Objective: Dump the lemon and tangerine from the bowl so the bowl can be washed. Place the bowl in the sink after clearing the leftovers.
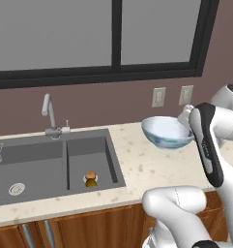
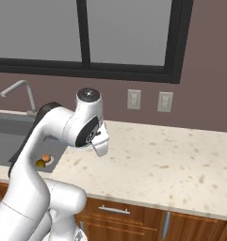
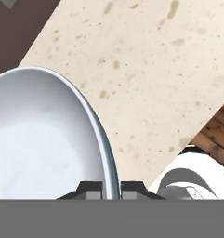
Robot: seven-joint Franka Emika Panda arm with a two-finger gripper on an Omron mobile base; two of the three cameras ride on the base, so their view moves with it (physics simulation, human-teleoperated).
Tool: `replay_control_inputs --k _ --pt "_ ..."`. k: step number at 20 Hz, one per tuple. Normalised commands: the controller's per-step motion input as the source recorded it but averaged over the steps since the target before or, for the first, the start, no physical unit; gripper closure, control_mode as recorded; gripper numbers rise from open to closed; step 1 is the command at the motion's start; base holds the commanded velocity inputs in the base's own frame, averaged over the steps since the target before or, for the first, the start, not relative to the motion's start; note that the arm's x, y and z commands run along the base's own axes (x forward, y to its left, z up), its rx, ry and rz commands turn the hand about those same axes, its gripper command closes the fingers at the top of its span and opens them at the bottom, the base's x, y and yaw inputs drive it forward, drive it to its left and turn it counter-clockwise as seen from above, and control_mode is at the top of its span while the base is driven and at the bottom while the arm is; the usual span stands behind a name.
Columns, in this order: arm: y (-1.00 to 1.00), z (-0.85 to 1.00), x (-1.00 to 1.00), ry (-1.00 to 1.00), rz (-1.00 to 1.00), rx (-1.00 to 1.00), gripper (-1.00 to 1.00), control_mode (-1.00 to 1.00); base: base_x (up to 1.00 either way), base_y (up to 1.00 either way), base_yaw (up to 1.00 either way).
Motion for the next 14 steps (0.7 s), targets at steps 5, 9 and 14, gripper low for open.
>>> replay_control_inputs --k 5,9,14 --pt "0.00 -0.20 -0.06 -0.15 0.01 0.00 1.00 -1.00 0.00 0.00 0.00" --pt "0.00 0.00 0.00 0.00 0.00 0.03 1.00 -1.00 0.00 0.00 0.00" --pt "0.00 -0.02 -0.11 0.00 0.00 0.01 1.00 1.00 -0.36 0.01 0.00"
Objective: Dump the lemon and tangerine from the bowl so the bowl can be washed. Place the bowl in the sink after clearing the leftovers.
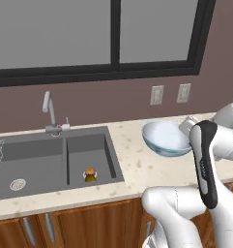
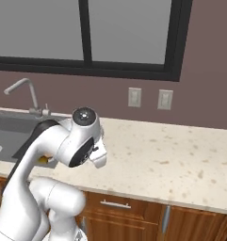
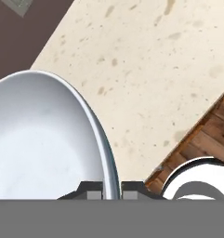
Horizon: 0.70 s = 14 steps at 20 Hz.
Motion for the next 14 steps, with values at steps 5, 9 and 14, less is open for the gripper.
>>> replay_control_inputs --k 5,9,14 --pt "0.00 0.00 0.00 0.00 0.00 0.00 1.00 1.00 -0.35 0.49 0.00" --pt "0.00 0.00 0.00 0.00 0.00 0.00 1.00 1.00 -0.02 0.97 0.00" --pt "0.00 0.00 0.00 0.00 0.00 0.00 1.00 1.00 0.01 1.00 -0.01"
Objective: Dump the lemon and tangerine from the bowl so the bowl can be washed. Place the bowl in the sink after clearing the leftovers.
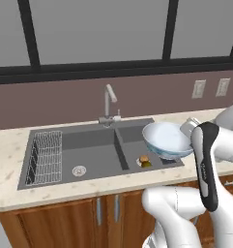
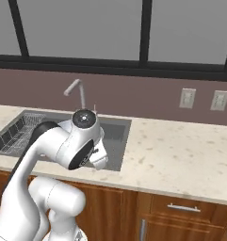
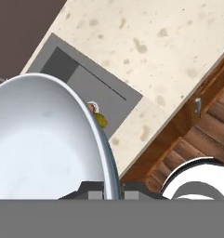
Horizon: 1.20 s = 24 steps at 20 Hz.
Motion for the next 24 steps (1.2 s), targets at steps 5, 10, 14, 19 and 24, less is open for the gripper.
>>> replay_control_inputs --k 5,10,14,19,24 --pt "0.00 0.00 0.00 0.00 0.00 0.00 1.00 1.00 0.01 0.97 0.00" --pt "0.00 0.00 0.00 0.00 0.00 0.00 1.00 1.00 0.16 0.47 0.00" --pt "0.00 0.00 0.00 0.00 0.00 0.00 1.00 1.00 0.23 0.25 0.00" --pt "0.00 0.00 0.00 0.00 0.00 0.00 1.00 1.00 0.29 0.17 -0.01" --pt "0.00 0.00 0.00 0.00 0.00 0.00 1.00 1.00 0.31 0.24 -0.02"
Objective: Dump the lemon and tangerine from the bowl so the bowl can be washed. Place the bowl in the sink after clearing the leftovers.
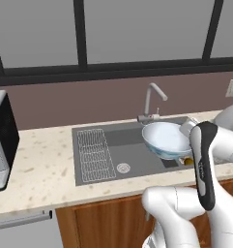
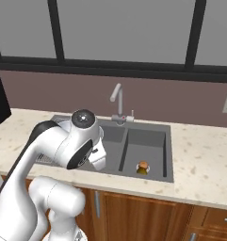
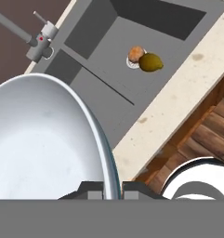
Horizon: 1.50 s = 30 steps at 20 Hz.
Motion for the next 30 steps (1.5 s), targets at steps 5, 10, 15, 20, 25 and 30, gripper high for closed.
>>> replay_control_inputs --k 5,10,15,20,25,30 --pt "0.01 -0.16 0.19 0.00 -0.04 0.00 1.00 -1.00 0.05 0.00 -0.01" --pt "0.24 -0.54 0.62 0.07 -0.19 0.00 1.00 -1.00 0.00 0.00 0.00" --pt "0.32 -0.48 0.66 0.07 -0.21 0.00 1.00 -1.00 0.00 0.00 0.00" --pt "0.24 -0.35 0.71 0.14 -0.19 0.00 1.00 -1.00 0.00 0.00 0.00" --pt "0.01 -0.16 0.70 0.15 -0.15 0.00 1.00 -1.00 0.00 0.00 0.00" --pt "0.00 -0.02 0.42 0.12 -0.07 0.00 1.00 -1.00 0.00 0.00 0.00"
